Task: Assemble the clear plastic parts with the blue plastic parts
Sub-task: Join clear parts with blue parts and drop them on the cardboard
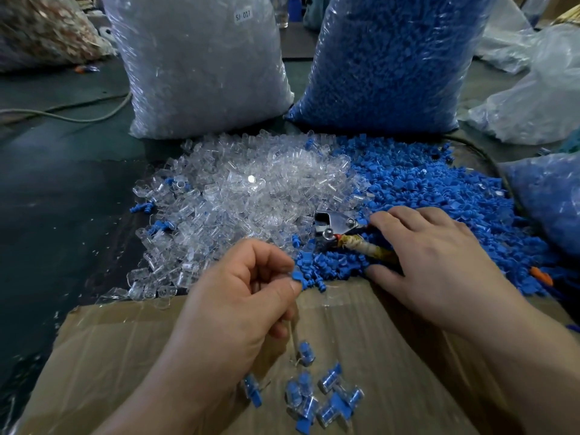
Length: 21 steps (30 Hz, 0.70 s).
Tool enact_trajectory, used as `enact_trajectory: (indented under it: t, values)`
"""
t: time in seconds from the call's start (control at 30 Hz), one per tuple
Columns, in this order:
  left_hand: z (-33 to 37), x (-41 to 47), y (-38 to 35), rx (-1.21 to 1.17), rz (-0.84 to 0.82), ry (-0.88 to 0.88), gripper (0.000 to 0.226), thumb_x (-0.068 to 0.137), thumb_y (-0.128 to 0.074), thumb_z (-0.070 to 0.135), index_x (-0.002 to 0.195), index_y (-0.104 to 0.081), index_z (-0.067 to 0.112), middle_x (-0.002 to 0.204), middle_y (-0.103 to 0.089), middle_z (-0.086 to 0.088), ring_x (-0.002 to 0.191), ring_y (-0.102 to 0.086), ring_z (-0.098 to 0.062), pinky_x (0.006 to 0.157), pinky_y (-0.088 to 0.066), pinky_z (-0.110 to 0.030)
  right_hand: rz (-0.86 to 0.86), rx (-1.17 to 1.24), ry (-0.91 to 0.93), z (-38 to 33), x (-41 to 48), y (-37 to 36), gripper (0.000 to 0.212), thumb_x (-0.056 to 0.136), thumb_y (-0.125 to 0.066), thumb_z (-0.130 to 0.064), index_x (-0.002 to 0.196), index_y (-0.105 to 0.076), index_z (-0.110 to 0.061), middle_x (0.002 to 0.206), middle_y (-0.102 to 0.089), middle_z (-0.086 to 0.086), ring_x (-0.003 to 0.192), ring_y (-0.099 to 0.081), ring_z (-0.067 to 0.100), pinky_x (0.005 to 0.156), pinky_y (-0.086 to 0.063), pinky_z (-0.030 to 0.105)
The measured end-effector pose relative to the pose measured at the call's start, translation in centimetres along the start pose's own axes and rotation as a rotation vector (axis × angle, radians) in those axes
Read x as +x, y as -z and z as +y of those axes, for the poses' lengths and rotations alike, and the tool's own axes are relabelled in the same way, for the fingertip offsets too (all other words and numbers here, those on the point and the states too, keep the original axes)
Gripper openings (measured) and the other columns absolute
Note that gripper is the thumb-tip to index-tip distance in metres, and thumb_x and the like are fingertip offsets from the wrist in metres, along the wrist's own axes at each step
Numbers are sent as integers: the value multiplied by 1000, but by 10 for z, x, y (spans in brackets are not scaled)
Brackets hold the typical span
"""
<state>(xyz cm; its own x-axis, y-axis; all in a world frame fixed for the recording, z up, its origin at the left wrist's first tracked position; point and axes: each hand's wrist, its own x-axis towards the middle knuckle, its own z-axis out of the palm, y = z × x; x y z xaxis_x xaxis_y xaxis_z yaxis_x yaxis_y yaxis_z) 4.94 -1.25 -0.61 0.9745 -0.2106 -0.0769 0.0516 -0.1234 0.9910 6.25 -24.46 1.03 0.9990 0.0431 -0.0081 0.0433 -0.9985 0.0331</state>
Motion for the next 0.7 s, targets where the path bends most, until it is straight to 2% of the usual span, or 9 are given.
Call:
enact_trajectory:
  t: [0.17,0.27,0.37,0.43,0.5,0.57,0.63,0.7]
  values:
    - [1,-1,0,-30,-10,36,28,86,-71,6,80,-70,34,62,-69,-8,48,-62,-14,47,-49,-17,30,63,-21,2,7,-1,59,82,-55,-60,134,-34,-40,124,-48,-12,117,-35,19,97,-34,42]
    - [-2,0,1,-15,4,19,27,86,-71,9,84,-70,35,64,-69,-8,50,-63,-15,48,-49,-17,62,67,-35,0,7,1,52,81,-52,-53,129,-43,-37,116,-51,-8,111,-38,19,95,-32,41]
    - [-5,2,3,-28,35,3,21,85,-71,15,89,-69,35,66,-70,-8,52,-64,-16,50,-51,-19,195,144,-62,-1,6,4,46,82,-49,-46,125,-49,-29,110,-56,-3,101,-43,21,88,-35,42]
    - [-6,3,4,-48,56,6,19,84,-72,16,88,-70,35,65,-69,-7,51,-64,-16,50,-52,-21,321,227,-59,-1,2,9,43,84,-48,-43,123,-51,-23,103,-54,-1,93,-40,18,79,-34,37]
    - [-7,4,5,-73,74,22,20,86,-72,14,87,-70,34,64,-68,-6,51,-63,-18,50,-55,-30,377,278,-19,-4,-4,15,44,83,-48,-42,120,-52,-21,98,-51,-2,90,-38,14,75,-31,34]
    - [-6,4,5,-100,102,19,19,84,-73,15,87,-70,33,64,-68,-6,52,-63,-19,52,-57,-35,354,306,81,-9,-12,19,43,81,-50,-41,118,-56,-20,95,-52,-5,88,-43,13,70,-33,30]
    - [-4,4,7,-115,117,-11,14,75,-74,25,87,-70,32,65,-67,-5,52,-62,-19,51,-56,-30,297,286,200,-14,-19,20,41,79,-52,-39,115,-59,-21,94,-56,-8,86,-48,14,70,-35,22]
    - [-2,4,8,-140,115,-40,19,69,-71,30,88,-70,29,66,-67,-4,52,-62,-20,51,-54,-28,231,256,277,-17,-21,21,44,79,-49,-42,116,-61,-22,95,-60,-9,86,-50,15,73,-38,24]
